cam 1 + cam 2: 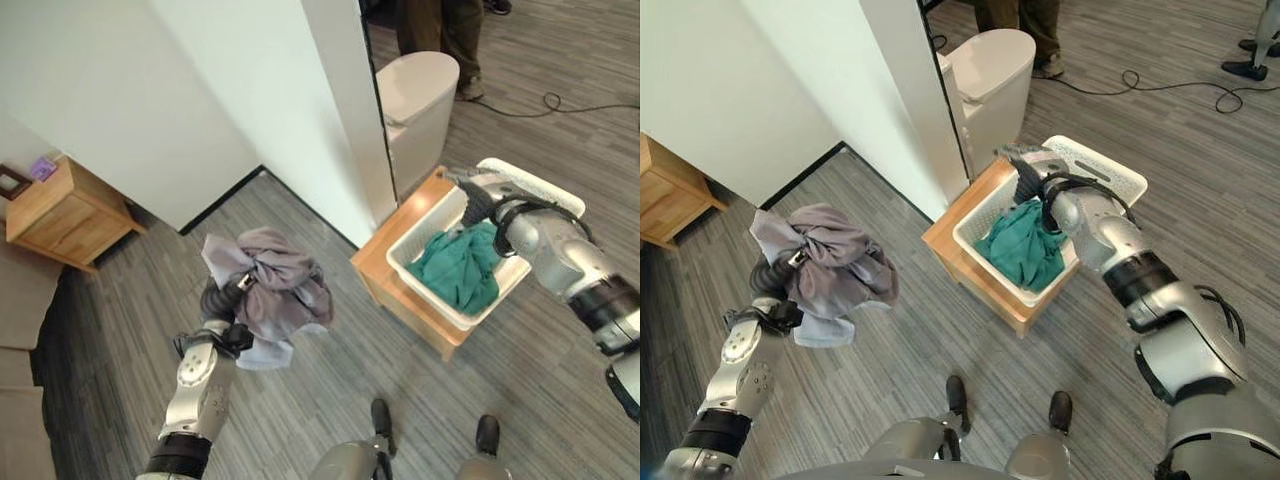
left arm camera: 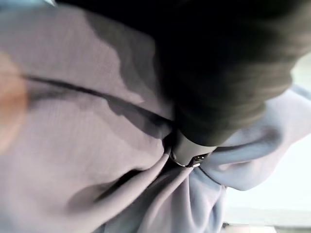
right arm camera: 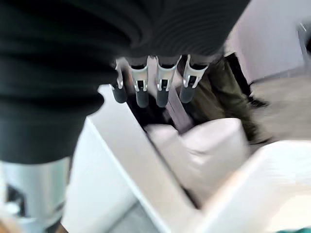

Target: Pick up bed clothes into laundry basket.

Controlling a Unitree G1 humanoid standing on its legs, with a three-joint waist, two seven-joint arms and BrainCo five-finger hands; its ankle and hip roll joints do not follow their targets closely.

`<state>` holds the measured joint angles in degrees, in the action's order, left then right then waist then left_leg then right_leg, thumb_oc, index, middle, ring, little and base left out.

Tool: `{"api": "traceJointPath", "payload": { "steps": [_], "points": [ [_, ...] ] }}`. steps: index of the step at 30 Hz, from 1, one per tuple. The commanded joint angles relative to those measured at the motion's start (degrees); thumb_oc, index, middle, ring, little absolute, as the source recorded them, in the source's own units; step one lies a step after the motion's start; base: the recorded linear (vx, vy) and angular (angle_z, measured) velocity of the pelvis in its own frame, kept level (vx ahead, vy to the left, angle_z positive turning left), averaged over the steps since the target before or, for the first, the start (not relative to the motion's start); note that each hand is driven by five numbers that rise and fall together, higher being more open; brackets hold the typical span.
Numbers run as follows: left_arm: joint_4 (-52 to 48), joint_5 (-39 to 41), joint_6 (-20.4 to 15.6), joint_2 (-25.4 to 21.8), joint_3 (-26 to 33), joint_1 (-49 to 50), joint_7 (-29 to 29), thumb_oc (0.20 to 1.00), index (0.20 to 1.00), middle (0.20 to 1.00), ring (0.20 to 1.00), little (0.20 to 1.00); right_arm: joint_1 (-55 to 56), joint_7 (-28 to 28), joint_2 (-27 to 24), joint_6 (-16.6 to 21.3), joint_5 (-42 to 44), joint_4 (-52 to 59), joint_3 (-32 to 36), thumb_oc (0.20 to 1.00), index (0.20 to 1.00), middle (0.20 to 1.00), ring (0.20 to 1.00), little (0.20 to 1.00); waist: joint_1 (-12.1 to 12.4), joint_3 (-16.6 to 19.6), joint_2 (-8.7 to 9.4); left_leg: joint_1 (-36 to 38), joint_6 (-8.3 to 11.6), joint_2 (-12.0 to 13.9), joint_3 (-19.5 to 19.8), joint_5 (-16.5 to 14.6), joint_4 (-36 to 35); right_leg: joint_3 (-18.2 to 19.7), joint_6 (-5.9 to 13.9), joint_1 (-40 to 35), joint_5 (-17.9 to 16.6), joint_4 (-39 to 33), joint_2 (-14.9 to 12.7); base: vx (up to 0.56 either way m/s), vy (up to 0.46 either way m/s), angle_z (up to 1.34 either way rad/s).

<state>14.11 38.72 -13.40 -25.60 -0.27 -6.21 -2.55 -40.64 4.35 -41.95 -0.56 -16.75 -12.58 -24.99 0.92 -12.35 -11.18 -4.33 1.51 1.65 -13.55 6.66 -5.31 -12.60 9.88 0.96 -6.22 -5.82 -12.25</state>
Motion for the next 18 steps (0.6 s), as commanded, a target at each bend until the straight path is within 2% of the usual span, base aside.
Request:
{"api": "traceJointPath", "payload": {
  "steps": [1,5,9,10,13,14,16,18],
  "points": [
    [-4.6,-3.4,-5.3,-7.4,2.0,-7.3,-0.1,0.200,0.200,0.200,0.200,0.200,9.7,-0.9,1.5,5.6,14.5,11.6,7.4,1.000,1.000,1.000,1.000,1.000,-2.0,0.6,4.77,2.7,3.77,1.0,-1.4,-3.2,0.3,4.3,1.63,-1.2,0.6,0.8,-4.6,0.03,-0.001,0.04],
    [-7.9,-1.0,-5.5,-10.6,2.9,-10.4,0.7,0.200,0.200,0.200,0.200,0.200,27.3,0.2,4.0,8.6,23.0,18.9,18.5,1.000,1.000,1.000,1.000,1.000,-4.5,1.4,5.68,4.8,3.68,1.2,-2.0,-4.0,0.3,4.5,1.98,-2.7,1.5,1.3,-4.5,0.02,0.001,-0.07],
    [-6.1,-0.9,-5.1,-15.8,2.0,-14.8,1.6,0.200,0.200,0.200,0.200,0.200,40.1,0.2,6.3,9.3,22.7,20.8,26.4,1.000,1.000,1.000,1.000,1.000,-7.2,2.2,5.97,6.3,3.76,1.6,-3.3,-4.3,0.3,5.5,2.10,-2.9,1.8,1.7,-4.0,0.02,0.012,-0.21],
    [-5.6,-0.8,-4.5,-17.5,1.2,-16.1,2.5,0.200,0.200,0.200,0.200,0.200,43.2,-0.1,7.1,9.3,23.0,20.9,28.7,1.000,1.000,1.000,1.000,1.000,-8.6,2.3,5.96,7.0,3.81,1.7,-3.7,-4.7,0.3,5.9,2.27,-3.3,2.2,1.9,-3.9,0.02,0.009,-0.24],
    [-5.1,-0.2,-4.3,-20.7,-2.1,-19.8,4.5,0.200,0.200,0.200,0.200,0.200,49.1,0.2,10.7,10.2,26.1,20.9,32.2,1.000,1.000,1.000,1.000,1.000,-10.6,2.5,5.88,8.0,3.90,1.8,-4.6,-4.9,0.3,6.8,2.42,-3.3,2.3,2.3,-3.7,0.01,0.012,-0.19],
    [-5.0,-0.1,-4.3,-20.8,-2.3,-20.0,4.6,0.200,0.200,0.200,0.200,0.200,49.2,0.3,10.8,10.2,26.1,21.0,32.3,1.000,1.000,1.000,1.000,1.000,-10.5,2.5,5.90,7.8,3.89,1.9,-4.7,-4.7,0.3,6.9,2.35,-3.1,2.1,2.2,-3.7,0.02,0.008,-0.22],
    [-4.8,-0.3,-3.8,-23.8,-5.8,-24.0,5.9,0.200,0.200,0.200,0.200,0.200,52.9,-0.1,13.3,11.1,27.7,21.2,34.3,1.000,1.000,1.000,1.000,1.000,-12.4,2.5,5.54,8.4,3.98,1.8,-5.3,-4.9,0.3,7.4,2.57,-3.0,2.2,2.4,-3.6,0.01,0.017,-0.24],
    [-4.2,-0.6,-4.3,-25.8,-8.3,-27.9,5.9,0.200,0.200,0.200,0.200,0.200,55.3,0.7,14.6,11.6,27.5,22.2,35.0,1.000,1.000,1.000,1.000,1.000,-13.1,2.5,5.31,8.2,4.06,1.9,-5.8,-4.6,0.3,8.0,2.61,-2.4,1.8,2.5,-3.5,0.00,0.016,-0.15]
  ]
}}
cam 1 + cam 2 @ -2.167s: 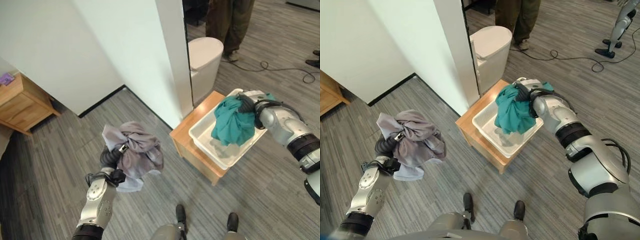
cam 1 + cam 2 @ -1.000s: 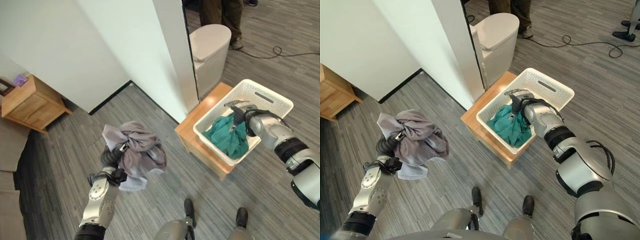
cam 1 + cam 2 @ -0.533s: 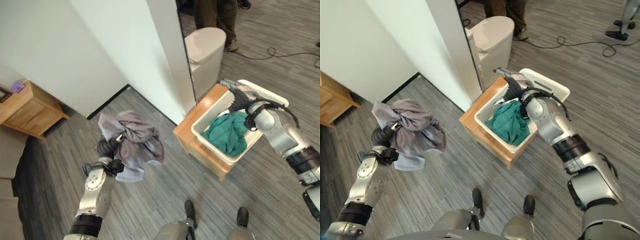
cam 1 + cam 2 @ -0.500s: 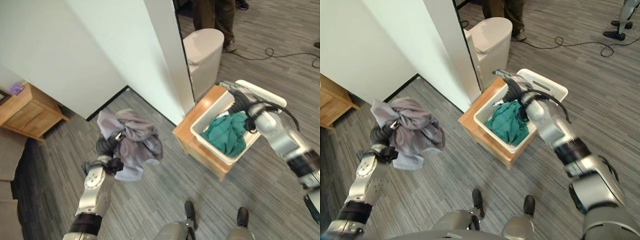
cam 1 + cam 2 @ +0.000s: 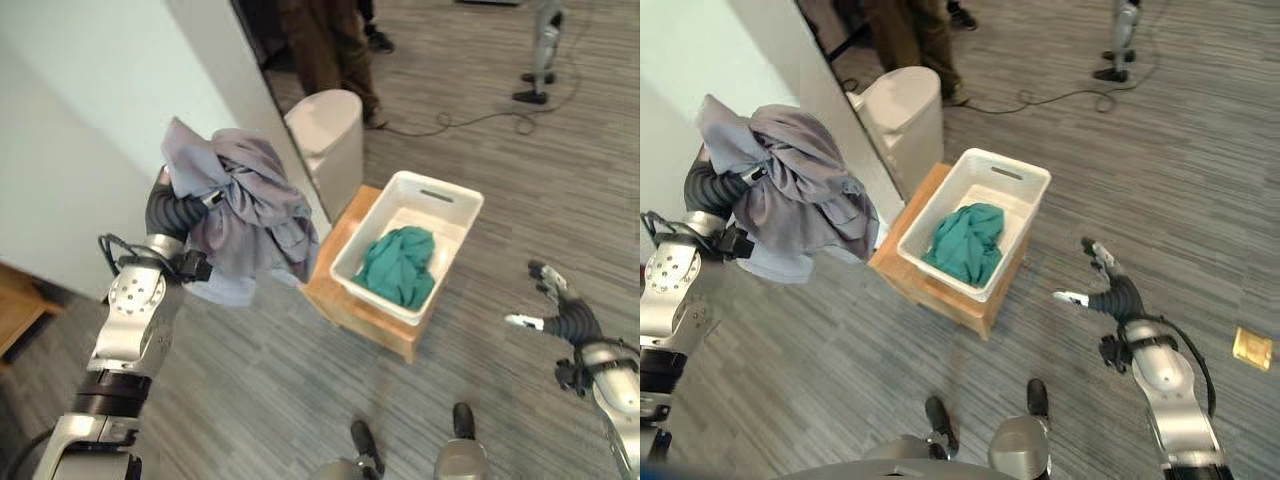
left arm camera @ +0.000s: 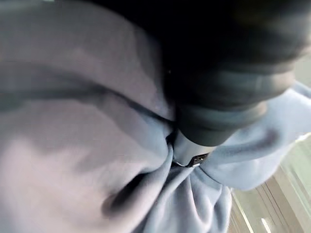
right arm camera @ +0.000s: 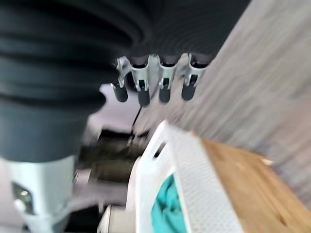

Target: Pick up bed clothes into laundry basket.

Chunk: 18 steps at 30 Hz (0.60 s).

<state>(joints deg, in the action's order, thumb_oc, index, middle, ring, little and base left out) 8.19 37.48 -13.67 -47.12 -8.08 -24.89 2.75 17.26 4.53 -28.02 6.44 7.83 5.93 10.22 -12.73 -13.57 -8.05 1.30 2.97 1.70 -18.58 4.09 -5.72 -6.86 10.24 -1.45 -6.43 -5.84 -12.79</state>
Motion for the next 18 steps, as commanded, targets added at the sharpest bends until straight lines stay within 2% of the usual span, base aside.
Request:
{"api": "traceJointPath", "payload": {
  "steps": [1,5,7,9,18],
  "points": [
    [2.6,0.1,-4.0,-5.8,-3.1,-12.7,0.7,0.200,0.200,0.200,0.200,0.200,-1.8,0.4,1.2,4.8,3.3,3.8,0.0,1.000,1.000,1.000,1.000,1.000,-0.3,3.6,1.88,2.6,2.66,1.8,-1.0,-2.0,0.7,2.4,2.36,0.2,1.9,2.6,-3.0,-0.01,0.013,-0.15],
    [14.4,-0.1,-4.7,-9.9,-16.1,-33.9,-0.6,0.200,0.200,0.200,0.200,0.200,-2.2,0.8,-0.1,5.2,4.2,3.8,-1.9,1.000,1.000,1.000,1.000,1.000,-3.7,1.9,-0.39,1.3,3.20,1.6,-2.6,-1.4,0.7,4.3,3.18,2.9,0.2,1.9,-2.9,-0.02,0.017,-0.24],
    [16.3,0.1,-4.9,-9.8,-17.4,-35.9,-0.5,0.200,0.200,0.200,0.200,0.200,-2.5,0.8,-0.1,5.2,4.3,3.8,-2.0,1.000,1.000,1.000,1.000,1.000,-3.8,1.6,-0.54,1.0,3.26,1.6,-3.0,-1.3,0.7,4.8,3.22,3.7,-0.1,1.9,-2.8,-0.02,0.011,-0.29],
    [22.6,-2.5,-4.7,-10.7,-21.7,-42.5,-1.3,0.200,0.200,0.200,0.200,0.200,-2.2,1.1,0.0,5.3,5.2,4.0,-2.6,1.000,1.000,1.000,1.000,1.000,-5.3,0.5,-1.56,0.4,3.42,1.3,-4.2,-1.2,0.7,6.1,3.65,5.1,-0.8,1.6,-2.9,0.02,0.010,-0.29],
    [32.4,-3.9,-3.5,-9.3,-22.2,-46.3,-1.5,0.200,0.200,0.200,0.200,0.200,-1.8,0.8,-0.9,4.8,4.2,4.3,-2.4,1.000,1.000,1.000,1.000,1.000,-8.2,-2.2,-3.35,-1.3,3.86,1.3,-6.5,-0.9,0.7,8.5,3.88,8.9,-1.8,1.4,-2.4,0.03,-0.006,-0.21]
  ]
}}
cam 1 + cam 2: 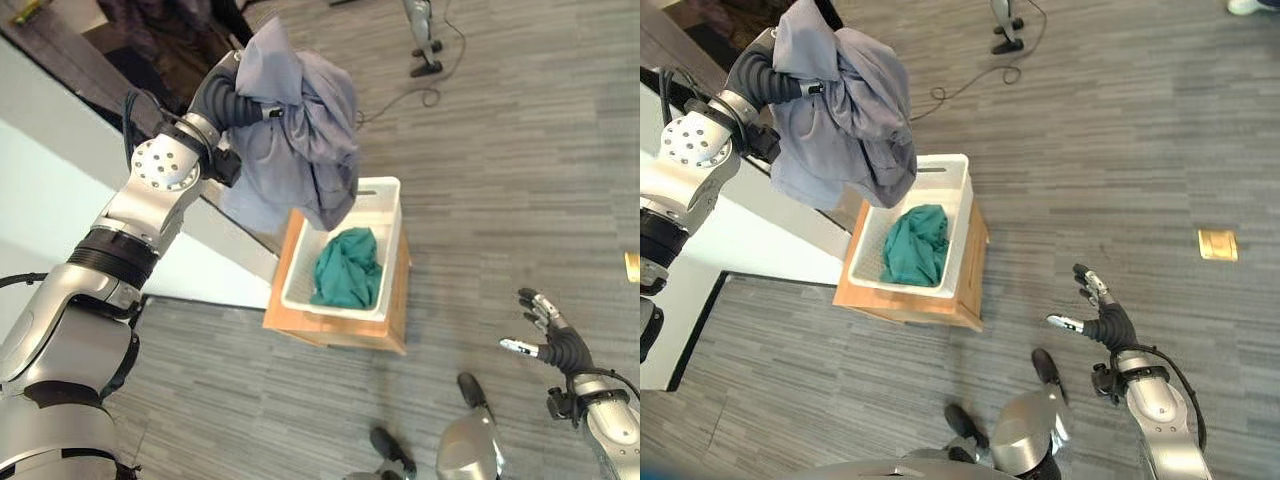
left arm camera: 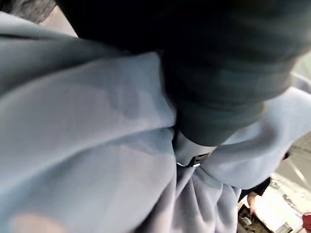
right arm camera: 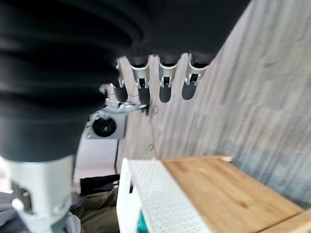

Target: Pick up bed clothes into laundry basket.

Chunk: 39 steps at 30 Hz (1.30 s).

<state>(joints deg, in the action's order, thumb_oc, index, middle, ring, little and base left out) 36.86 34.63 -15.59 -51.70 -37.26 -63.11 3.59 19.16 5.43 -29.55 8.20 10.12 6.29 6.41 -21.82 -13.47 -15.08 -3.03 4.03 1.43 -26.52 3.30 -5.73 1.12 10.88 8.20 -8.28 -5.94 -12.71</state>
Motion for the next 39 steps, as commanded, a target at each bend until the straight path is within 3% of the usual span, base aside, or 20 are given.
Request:
{"api": "traceJointPath", "payload": {
  "steps": [1,6,18,19,20,21,39],
  "points": [
    [4.8,-1.3,-1.5,-4.7,7.6,-8.0,-2.7,0.200,0.200,0.200,0.200,0.200,-3.8,-0.3,0.7,3.1,2.1,4.1,1.5,1.000,1.000,1.000,1.000,1.000,0.4,-3.1,3.53,2.6,2.85,1.7,0.9,0.0,0.7,1.1,3.30,0.2,-0.3,1.5,-2.3,0.02,-0.011,-0.23],
    [8.2,-4.2,-0.8,-4.9,8.8,-7.0,-3.9,0.200,0.200,0.200,0.200,0.200,-4.3,-1.2,0.6,3.1,1.6,4.1,0.9,1.000,1.000,1.000,1.000,1.000,0.4,-4.8,3.40,1.9,2.94,1.9,-0.8,0.1,0.7,2.8,3.25,2.3,-0.9,1.5,-1.5,0.03,-0.022,-0.22],
    [9.7,-6.5,-0.5,-3.1,11.1,-3.4,-5.3,0.200,0.200,0.200,0.200,0.200,-4.4,-2.9,0.8,3.8,0.6,4.1,-0.6,1.000,1.000,1.000,1.000,1.000,0.8,-7.8,2.65,-0.7,3.46,2.3,-0.2,0.8,0.7,2.4,2.92,4.4,-0.8,1.3,-1.2,0.01,-0.009,-0.04],
    [10.0,-6.9,-0.5,-3.2,10.9,-3.5,-5.3,0.520,0.520,0.520,0.520,0.520,-4.4,-2.9,0.7,3.9,0.5,4.2,-0.7,1.000,1.000,1.000,1.000,1.000,0.9,-8.0,2.55,-0.8,3.49,2.3,0.0,0.9,0.7,2.3,2.88,4.4,-0.7,1.3,-1.2,0.01,-0.013,0.04],
    [10.0,-7.2,-0.5,-3.2,10.7,-3.6,-5.4,0.959,0.959,0.959,0.959,0.959,-4.3,-2.8,0.7,3.9,0.5,4.3,-0.9,1.000,1.000,1.000,1.000,1.000,1.0,-8.1,2.41,-0.9,3.52,2.3,0.1,0.9,0.7,2.2,2.85,4.4,-0.7,1.3,-1.2,0.01,-0.012,0.05],
    [9.9,-7.2,-0.5,-3.1,10.8,-3.5,-5.5,1.000,1.000,1.000,1.000,1.000,-4.1,-2.8,0.7,3.9,0.4,4.4,-0.9,1.000,1.000,1.000,1.000,1.000,1.1,-8.0,2.29,-1.0,3.56,2.3,0.2,0.9,0.7,2.1,2.79,4.4,-0.6,1.3,-1.2,0.01,-0.016,0.06],
    [6.1,-6.1,-1.9,-2.5,10.7,-2.3,-5.8,1.000,1.000,1.000,1.000,1.000,-3.0,-3.0,1.2,4.6,0.0,3.4,-2.4,1.000,1.000,1.000,1.000,1.000,2.7,-7.0,1.88,-0.7,4.06,2.8,2.3,1.1,0.7,0.4,2.06,2.3,0.7,1.0,-1.1,0.00,-0.017,0.06]
  ]
}}
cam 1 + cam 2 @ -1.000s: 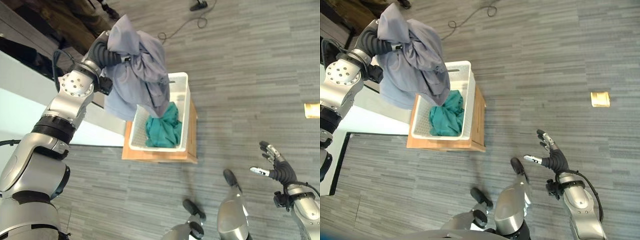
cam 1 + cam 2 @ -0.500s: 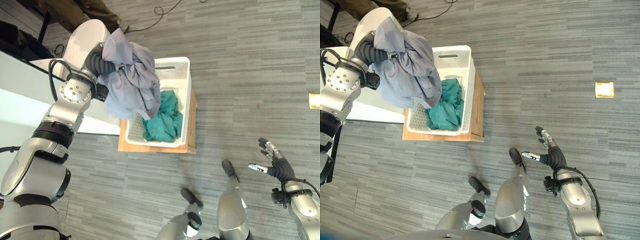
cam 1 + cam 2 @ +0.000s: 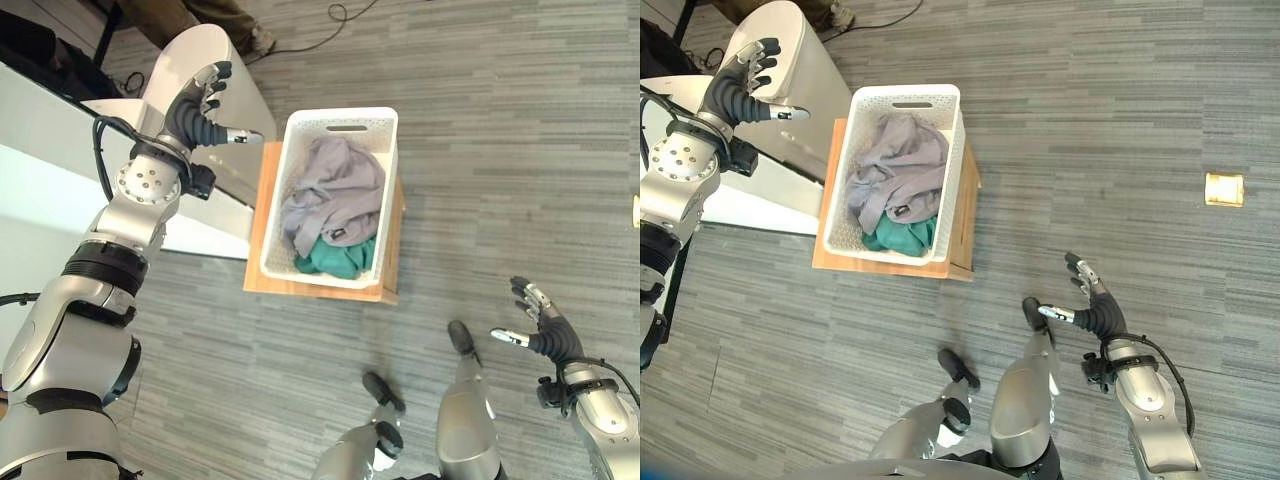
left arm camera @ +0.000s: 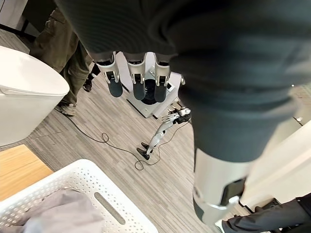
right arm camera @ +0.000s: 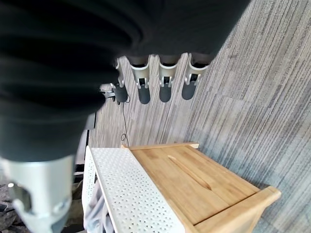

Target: Pick up bed clothes into laundry basket.

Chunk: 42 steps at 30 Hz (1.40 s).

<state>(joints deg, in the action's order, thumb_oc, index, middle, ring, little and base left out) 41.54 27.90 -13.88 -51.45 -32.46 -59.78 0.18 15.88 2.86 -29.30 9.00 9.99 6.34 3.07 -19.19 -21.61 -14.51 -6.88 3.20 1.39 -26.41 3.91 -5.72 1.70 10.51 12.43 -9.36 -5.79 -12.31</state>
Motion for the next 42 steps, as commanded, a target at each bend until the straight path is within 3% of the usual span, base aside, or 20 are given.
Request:
{"api": "traceJointPath", "payload": {
  "steps": [1,6,7,8,9,13,15,16,18,23,24,27,32,39,42],
  "points": [
    [0.2,1.8,-4.1,-2.5,6.9,-4.9,-2.7,1.000,1.000,1.000,1.000,1.000,0.1,-0.6,1.0,3.8,0.0,3.3,1.0,1.000,1.000,1.000,1.000,1.000,0.3,1.3,1.48,3.3,4.88,2.9,2.5,0.5,0.7,-0.3,2.39,-2.2,1.9,0.9,-1.4,-0.01,-0.021,0.08],
    [-10.6,6.1,-6.2,-1.0,14.1,5.1,-3.9,1.000,1.000,1.000,1.000,1.000,-0.8,-1.8,1.2,4.5,0.0,3.0,1.3,1.000,1.000,1.000,1.000,1.000,1.3,2.7,2.28,4.1,4.72,3.0,3.4,0.1,0.7,-1.0,2.13,-3.7,2.3,0.9,-1.2,0.00,-0.008,0.14],
    [-17.5,6.0,-6.6,-0.1,17.5,12.5,-4.1,1.000,1.000,1.000,1.000,1.000,-1.3,-2.5,1.6,5.1,0.2,2.5,1.5,1.000,1.000,1.000,1.000,1.000,2.2,3.6,2.92,4.7,4.61,3.3,3.7,-0.1,0.7,-1.3,1.97,-4.6,2.6,0.9,-1.2,0.02,-0.009,0.06],
    [-24.7,5.2,-7.1,2.1,21.5,22.1,-3.6,1.000,1.000,1.000,1.000,1.000,-2.3,-3.2,2.7,5.8,1.6,1.3,1.8,1.000,1.000,1.000,1.000,1.000,3.4,4.9,3.81,5.4,4.51,3.6,4.4,-0.2,0.7,-1.6,1.58,-5.7,3.0,1.2,-0.8,0.07,-0.009,0.07],
    [-29.6,6.2,-7.1,7.1,25.4,31.1,-2.8,1.000,1.000,1.000,1.000,1.000,-3.1,-2.8,4.7,6.6,5.9,-1.1,1.7,1.000,1.000,1.000,1.000,1.000,4.6,5.9,5.13,7.0,4.27,4.0,5.1,-1.1,0.7,-2.0,1.15,-7.4,4.2,1.6,-0.6,0.05,-0.015,0.12],
    [-33.8,6.7,-6.2,11.6,28.9,40.2,-1.3,1.000,1.000,1.000,1.000,1.000,-3.7,-1.0,6.1,6.5,10.7,-3.2,0.4,1.000,1.000,1.000,1.000,1.000,5.8,7.4,6.16,8.3,4.17,4.4,5.5,-1.2,0.7,-2.5,0.44,-9.0,4.8,1.9,0.1,0.04,0.011,0.15],
    [-35.8,7.5,-5.1,15.0,30.9,46.5,0.1,1.000,1.000,1.000,1.000,1.000,-3.7,1.0,6.8,5.9,14.5,-3.9,-0.9,1.000,1.000,1.000,1.000,1.000,6.9,8.6,7.49,9.6,4.05,4.7,5.6,-1.5,0.7,-2.9,0.17,-10.4,5.3,1.9,0.4,0.07,0.035,0.11],
    [-37.1,7.3,-3.9,18.8,32.3,53.2,1.9,1.000,1.000,1.000,1.000,1.000,-3.0,3.1,7.6,4.6,17.4,-4.8,-1.9,1.000,1.000,1.000,1.000,1.000,8.0,10.4,9.05,11.0,3.87,5.0,5.3,-2.1,0.7,-3.3,0.00,-12.1,5.9,1.8,0.6,0.07,0.059,0.15],
    [-37.0,6.7,-3.2,22.0,33.7,57.6,2.5,1.000,1.000,1.000,1.000,1.000,-3.4,3.0,8.4,3.8,17.5,-5.3,-2.5,1.000,1.000,1.000,1.000,1.000,9.0,11.9,10.38,12.2,3.54,5.1,5.5,-2.6,0.7,-3.6,-0.16,-13.2,6.4,2.1,0.8,0.06,0.057,0.08],
    [-35.2,7.7,-2.6,27.1,32.5,60.1,2.6,1.000,1.000,1.000,1.000,1.000,-4.2,4.3,8.7,3.0,19.4,-8.4,-4.5,1.000,1.000,1.000,1.000,1.000,9.9,13.2,11.77,13.2,3.12,5.0,5.8,-3.2,0.7,-4.0,-0.25,-14.3,6.7,2.4,0.8,0.00,0.024,0.03],
    [-33.6,9.6,-1.9,31.2,30.2,60.0,2.6,1.000,1.000,1.000,1.000,1.000,-5.4,4.0,8.3,1.9,20.5,-10.3,-6.5,1.000,1.000,1.000,1.000,1.000,10.7,13.9,12.75,13.3,2.86,5.0,6.2,-3.3,0.8,-4.1,-0.25,-14.2,7.0,3.0,0.9,-0.04,0.022,0.06],
    [-33.2,8.7,-1.0,34.8,27.5,61.2,1.6,1.000,1.000,1.000,1.000,1.000,-6.9,2.0,8.6,2.0,20.1,-10.1,-7.6,1.000,1.000,1.000,1.000,1.000,11.4,14.6,13.77,14.3,2.16,4.7,6.0,-4.0,0.8,-4.0,-0.07,-14.7,7.2,3.6,0.8,-0.03,0.039,-0.01],
    [-32.2,5.1,0.2,35.2,24.5,60.2,-2.2,1.000,1.000,1.000,1.000,1.000,-7.9,0.0,9.3,1.6,20.0,-9.5,-10.1,1.000,1.000,1.000,1.000,1.000,11.9,15.3,14.47,15.3,1.50,4.3,5.9,-4.3,0.8,-3.8,0.17,-14.8,7.6,5.3,0.5,-0.03,0.040,-0.06],
    [-31.6,9.9,-0.1,37.8,26.0,62.1,-5.2,1.000,1.000,1.000,1.000,1.000,-6.5,-1.1,9.3,1.6,20.1,-8.9,-11.1,1.000,1.000,1.000,1.000,1.000,12.0,15.7,15.16,15.7,1.39,4.4,5.8,-4.3,0.7,-4.1,0.07,-15.1,7.7,5.5,0.5,0.00,0.004,0.00],
    [-32.3,6.4,0.5,37.2,25.7,64.3,-5.0,1.000,1.000,1.000,1.000,1.000,-5.8,-0.7,8.8,1.5,19.7,-8.3,-12.0,1.000,1.000,1.000,1.000,1.000,12.0,15.6,15.20,15.7,1.44,4.4,5.8,-4.3,0.8,-4.0,0.02,-15.0,7.5,5.4,0.6,0.00,0.000,0.00]
  ]
}}
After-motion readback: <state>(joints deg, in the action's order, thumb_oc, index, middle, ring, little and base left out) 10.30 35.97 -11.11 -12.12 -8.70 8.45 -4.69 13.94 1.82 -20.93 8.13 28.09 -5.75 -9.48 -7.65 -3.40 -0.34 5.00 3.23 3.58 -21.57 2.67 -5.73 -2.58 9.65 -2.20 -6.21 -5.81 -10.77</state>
